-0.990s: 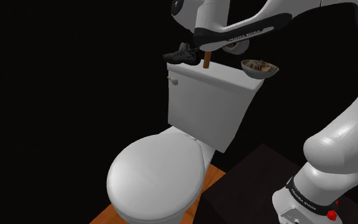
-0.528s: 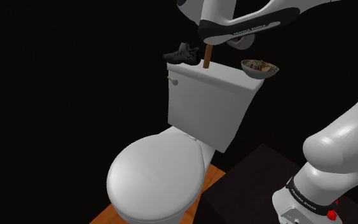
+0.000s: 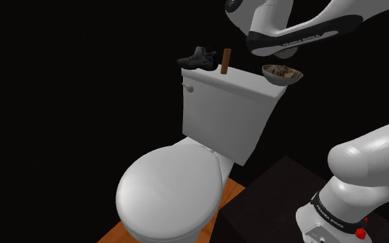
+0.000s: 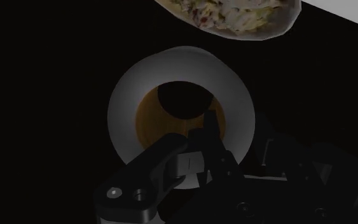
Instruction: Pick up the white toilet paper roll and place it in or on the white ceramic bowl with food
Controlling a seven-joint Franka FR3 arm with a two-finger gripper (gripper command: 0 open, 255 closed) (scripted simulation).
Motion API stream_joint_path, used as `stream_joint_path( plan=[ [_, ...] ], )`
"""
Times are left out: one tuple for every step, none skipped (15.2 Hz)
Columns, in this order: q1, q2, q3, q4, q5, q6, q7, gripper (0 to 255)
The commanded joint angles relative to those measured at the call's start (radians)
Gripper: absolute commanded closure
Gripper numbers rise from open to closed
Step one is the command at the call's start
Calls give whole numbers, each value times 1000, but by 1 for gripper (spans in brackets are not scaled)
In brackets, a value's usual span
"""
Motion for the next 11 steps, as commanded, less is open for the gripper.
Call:
stream_joint_path(
  plan=[
    [-9,-58,-48,-63,0,65,-19,255],
    [-17,-93,-82,-104,-6,109,-31,255],
    [-16,-91,-82,-113,-10,112,-20,255],
    [-16,-88,-80,-122,-14,116,-8,255],
    [-17,-86,-79,-131,-18,120,3,255],
    [-17,-83,-77,-140,-22,124,15,255],
    [-18,-80,-75,-149,-26,128,26,255],
    [-19,-76,-74,-157,-31,132,38,255],
    [-19,-73,-72,-165,-35,136,50,255],
    [-20,-69,-70,-173,-40,139,62,255],
    [-21,-65,-68,-181,-45,142,74,255]
  ],
)
